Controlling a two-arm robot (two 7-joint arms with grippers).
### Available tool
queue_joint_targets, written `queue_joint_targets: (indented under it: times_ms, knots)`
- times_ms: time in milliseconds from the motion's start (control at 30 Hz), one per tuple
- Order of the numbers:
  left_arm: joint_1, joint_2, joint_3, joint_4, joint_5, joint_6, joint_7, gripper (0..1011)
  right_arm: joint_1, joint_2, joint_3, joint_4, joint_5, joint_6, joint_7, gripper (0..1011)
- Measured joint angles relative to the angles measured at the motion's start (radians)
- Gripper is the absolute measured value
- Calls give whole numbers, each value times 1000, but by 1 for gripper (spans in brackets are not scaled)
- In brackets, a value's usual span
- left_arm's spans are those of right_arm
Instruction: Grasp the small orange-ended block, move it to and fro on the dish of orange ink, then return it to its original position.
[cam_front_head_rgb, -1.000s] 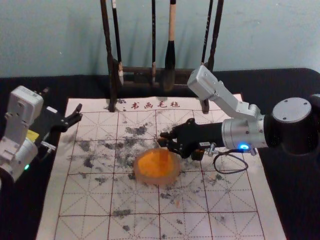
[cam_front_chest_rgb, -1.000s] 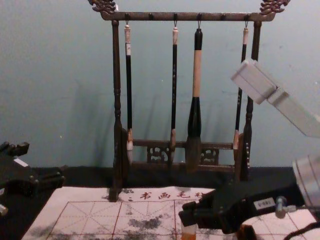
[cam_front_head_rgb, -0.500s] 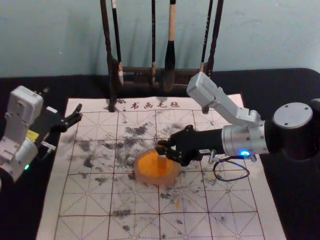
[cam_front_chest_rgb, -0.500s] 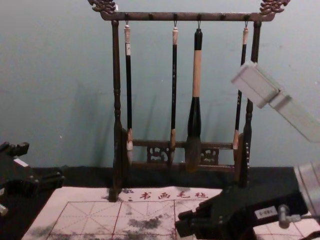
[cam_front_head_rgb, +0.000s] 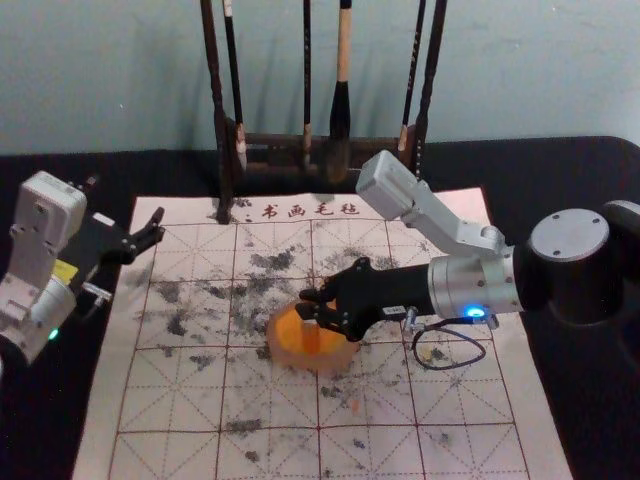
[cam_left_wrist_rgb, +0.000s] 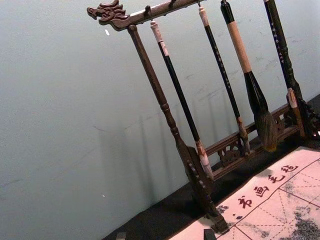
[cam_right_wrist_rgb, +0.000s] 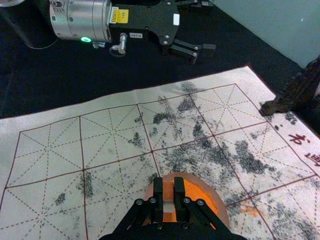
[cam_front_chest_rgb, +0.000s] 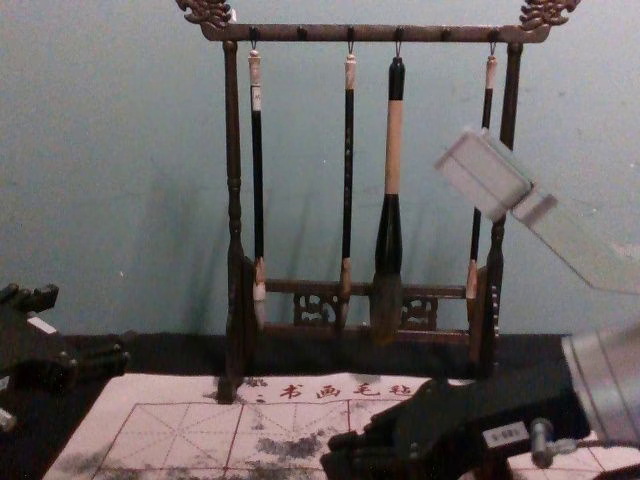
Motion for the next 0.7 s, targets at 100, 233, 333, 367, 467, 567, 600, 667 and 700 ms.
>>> queue_joint_targets:
  times_ms: [100,233,333,367,467,567,600,667,700]
  knots:
    - [0,0,0,0,0,0,0,1001,5,-10,-6,7,1,1,0,127]
    - [0,0,0,0,0,0,0,1001,11,-20,-11,14,1,1,0,126]
    - [0,0,0,0,0,0,0,1001,17,-29,-14,23,1,1,-2,127]
    - [0,0,0,0,0,0,0,1001,19,-32,-15,26,1,1,-3,127]
    - [0,0,0,0,0,0,0,1002,26,-41,-16,37,0,1,-6,127]
    - [0,0,0,0,0,0,0,1001,31,-49,-17,47,-1,1,-10,126]
    - [0,0,0,0,0,0,0,1001,33,-51,-17,49,-1,1,-11,127]
    - [0,0,0,0,0,0,0,1001,35,-54,-17,54,-2,0,-12,127]
    - [0,0,0,0,0,0,0,1001,37,-58,-17,59,-3,0,-14,127]
